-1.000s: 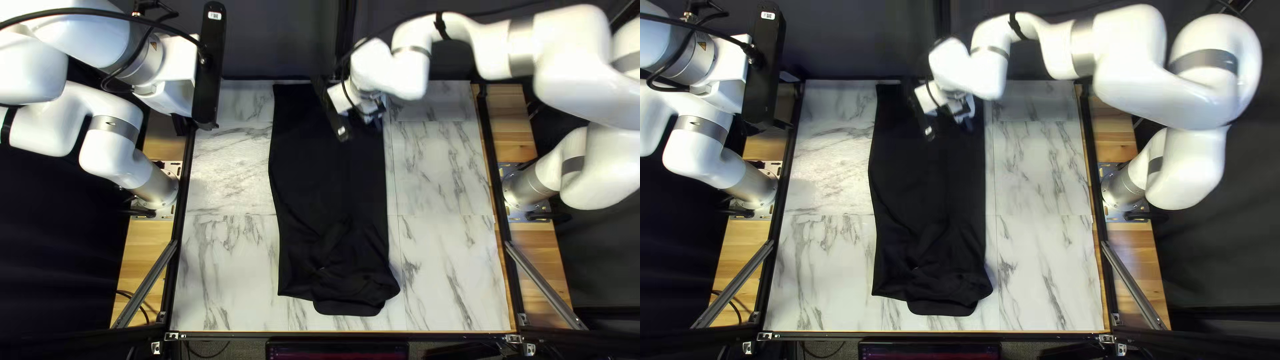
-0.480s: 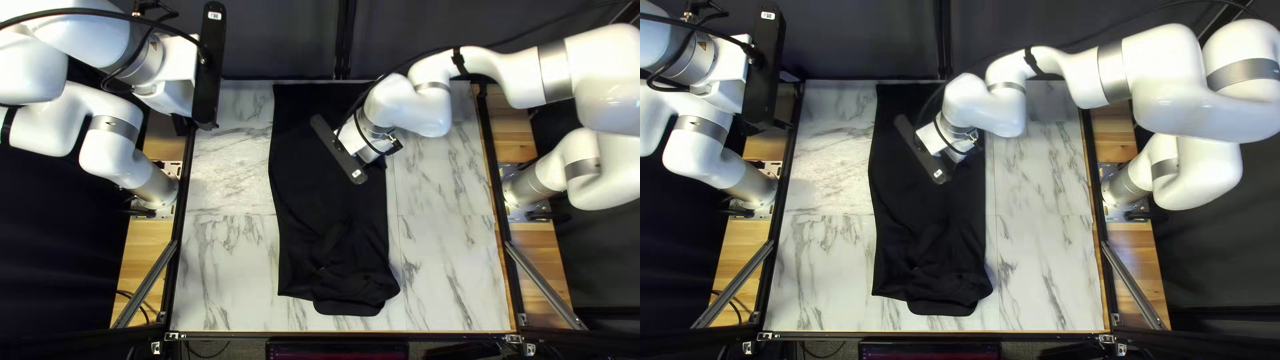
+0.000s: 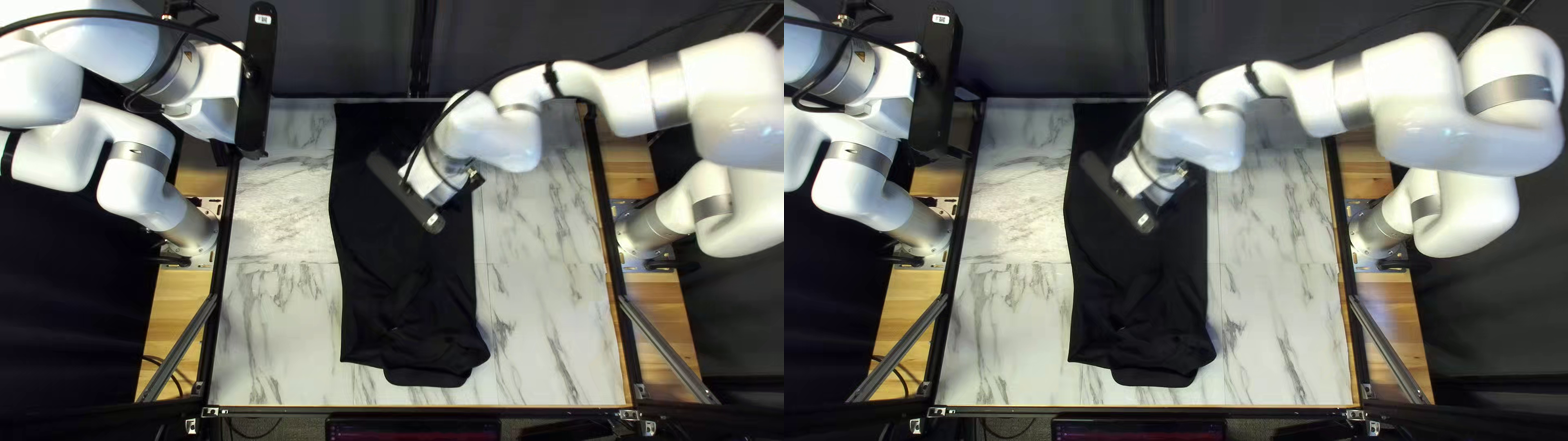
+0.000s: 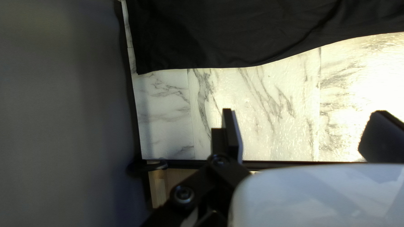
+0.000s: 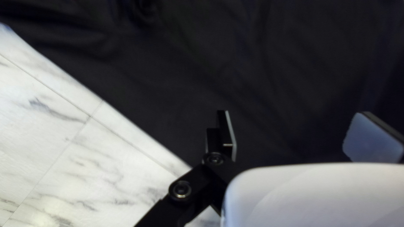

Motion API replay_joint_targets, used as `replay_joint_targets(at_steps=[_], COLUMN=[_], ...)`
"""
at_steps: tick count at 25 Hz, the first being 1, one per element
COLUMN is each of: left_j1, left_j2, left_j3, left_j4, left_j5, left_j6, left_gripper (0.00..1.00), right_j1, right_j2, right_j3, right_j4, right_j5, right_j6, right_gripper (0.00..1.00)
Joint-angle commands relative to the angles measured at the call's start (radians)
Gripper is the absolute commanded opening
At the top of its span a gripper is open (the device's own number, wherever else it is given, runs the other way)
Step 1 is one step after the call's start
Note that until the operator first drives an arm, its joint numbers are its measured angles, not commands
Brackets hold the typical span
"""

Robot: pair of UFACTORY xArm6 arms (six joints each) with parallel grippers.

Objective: Fold t-shirt

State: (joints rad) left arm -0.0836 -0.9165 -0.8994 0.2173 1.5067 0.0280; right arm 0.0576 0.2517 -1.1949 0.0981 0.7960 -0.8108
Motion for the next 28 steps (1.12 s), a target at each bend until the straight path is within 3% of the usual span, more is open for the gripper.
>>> replay_joint_targets(at_steps=[1, 9, 12, 15, 18, 21, 28], left_j1=[0.000, 0.000, 0.000, 0.000, 0.000, 0.000, 0.000], left_j2=[0.000, 0.000, 0.000, 0.000, 0.000, 0.000, 0.000], left_j3=[0.000, 0.000, 0.000, 0.000, 0.000, 0.000, 0.000], left_j4=[0.000, 0.000, 0.000, 0.000, 0.000, 0.000, 0.000], left_j5=[0.000, 0.000, 0.000, 0.000, 0.000, 0.000, 0.000], left_j6=[0.000, 0.000, 0.000, 0.000, 0.000, 0.000, 0.000], left_gripper=[1.00, 1.00, 1.00, 1.00, 1.00, 1.00, 1.00], right_j1=[0.017, 0.017, 0.002, 0.052, 0.136, 0.194, 0.194], right_j2=[0.024, 0.019, 0.036, 0.038, 0.035, 0.091, 0.091], right_j3=[-0.021, -0.013, -0.036, -0.028, -0.018, -0.064, -0.064], right_j4=[0.098, 0.097, 0.124, 0.084, 0.010, -0.047, -0.047], right_j5=[0.021, 0.017, 0.017, -0.013, -0.063, -0.100, -0.100], right_j6=[0.009, 0.004, -0.052, 0.103, 0.402, 0.634, 0.634], right_gripper=[1.00, 1.00, 1.00, 1.00, 1.00, 1.00, 1.00])
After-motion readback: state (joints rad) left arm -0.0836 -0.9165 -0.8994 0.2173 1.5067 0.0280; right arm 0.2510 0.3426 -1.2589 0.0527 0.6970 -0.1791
